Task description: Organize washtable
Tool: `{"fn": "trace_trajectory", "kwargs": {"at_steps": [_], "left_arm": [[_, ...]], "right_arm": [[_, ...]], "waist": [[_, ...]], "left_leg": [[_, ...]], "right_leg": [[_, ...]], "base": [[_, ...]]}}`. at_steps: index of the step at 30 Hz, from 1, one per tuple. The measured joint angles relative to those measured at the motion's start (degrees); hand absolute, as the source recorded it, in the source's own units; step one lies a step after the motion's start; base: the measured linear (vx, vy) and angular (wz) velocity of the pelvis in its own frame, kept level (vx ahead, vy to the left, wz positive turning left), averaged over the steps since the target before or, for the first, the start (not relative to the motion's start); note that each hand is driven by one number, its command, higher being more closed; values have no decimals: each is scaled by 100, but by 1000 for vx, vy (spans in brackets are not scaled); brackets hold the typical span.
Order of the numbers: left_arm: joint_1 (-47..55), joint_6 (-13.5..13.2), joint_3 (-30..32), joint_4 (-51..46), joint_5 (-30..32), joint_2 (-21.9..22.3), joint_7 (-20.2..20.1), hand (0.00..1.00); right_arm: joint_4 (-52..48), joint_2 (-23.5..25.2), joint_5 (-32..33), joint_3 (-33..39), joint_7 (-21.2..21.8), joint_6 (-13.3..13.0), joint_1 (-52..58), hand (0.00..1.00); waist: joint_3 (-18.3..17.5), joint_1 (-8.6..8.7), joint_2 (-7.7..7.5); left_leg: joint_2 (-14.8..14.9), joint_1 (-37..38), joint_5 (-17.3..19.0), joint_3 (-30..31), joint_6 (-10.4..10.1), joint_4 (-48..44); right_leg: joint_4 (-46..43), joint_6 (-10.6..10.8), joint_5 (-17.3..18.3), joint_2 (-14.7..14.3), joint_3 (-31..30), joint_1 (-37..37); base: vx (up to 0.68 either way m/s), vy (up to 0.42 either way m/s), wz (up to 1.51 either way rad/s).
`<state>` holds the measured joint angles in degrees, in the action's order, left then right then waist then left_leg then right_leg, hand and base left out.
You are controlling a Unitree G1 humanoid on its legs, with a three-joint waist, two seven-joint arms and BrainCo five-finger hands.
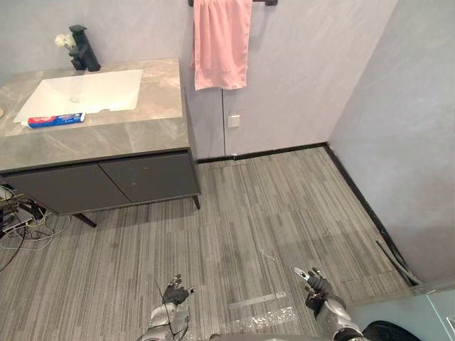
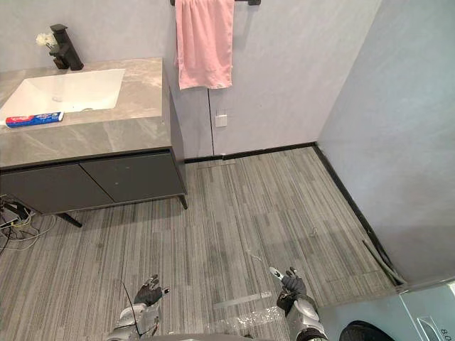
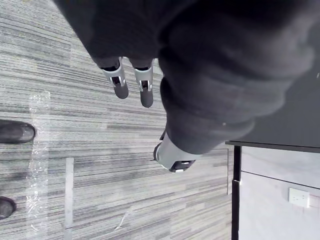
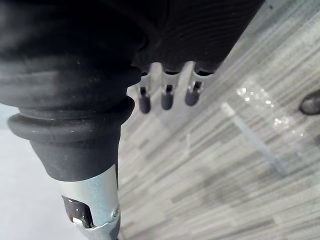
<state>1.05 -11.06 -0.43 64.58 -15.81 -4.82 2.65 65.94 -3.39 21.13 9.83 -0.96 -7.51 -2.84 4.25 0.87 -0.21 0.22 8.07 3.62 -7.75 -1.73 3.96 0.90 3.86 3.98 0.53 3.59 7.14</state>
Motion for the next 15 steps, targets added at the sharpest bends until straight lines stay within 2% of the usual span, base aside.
{"fn": "trace_trajectory", "kwargs": {"at_steps": [8, 10, 12, 15], "left_arm": [[297, 66, 132, 252, 66, 15, -18, 0], [300, 66, 153, 272, 71, 17, -18, 0], [308, 66, 246, 315, 72, 46, -12, 0], [296, 64, 252, 344, 69, 52, -11, 0]], "right_arm": [[244, 107, -152, 411, 8, 128, 423, 0], [245, 117, -152, 544, 7, 131, 460, 0], [246, 107, -150, 602, 5, 133, 500, 0], [246, 98, -146, 611, 2, 134, 527, 0]], "waist": [[-7, 6, -10], [-10, 2, -8], [-29, 18, 23], [-52, 65, 25]], "left_leg": [[-86, 75, -3, 55, 13, -14], [-109, 74, -42, 66, 71, 11], [-145, 56, -127, 89, 196, 176], [-156, -134, -179, 94, 274, 181]], "right_leg": [[-94, -3, 2, 90, 162, 65], [-91, -14, 9, 115, 265, 53], [-102, -117, 51, 137, 324, -53], [-85, -119, 50, 146, 386, -240]], "base": [[-63, -10, 4], [-107, -28, 1], [-164, -43, 1], [-90, -26, 6]]}}
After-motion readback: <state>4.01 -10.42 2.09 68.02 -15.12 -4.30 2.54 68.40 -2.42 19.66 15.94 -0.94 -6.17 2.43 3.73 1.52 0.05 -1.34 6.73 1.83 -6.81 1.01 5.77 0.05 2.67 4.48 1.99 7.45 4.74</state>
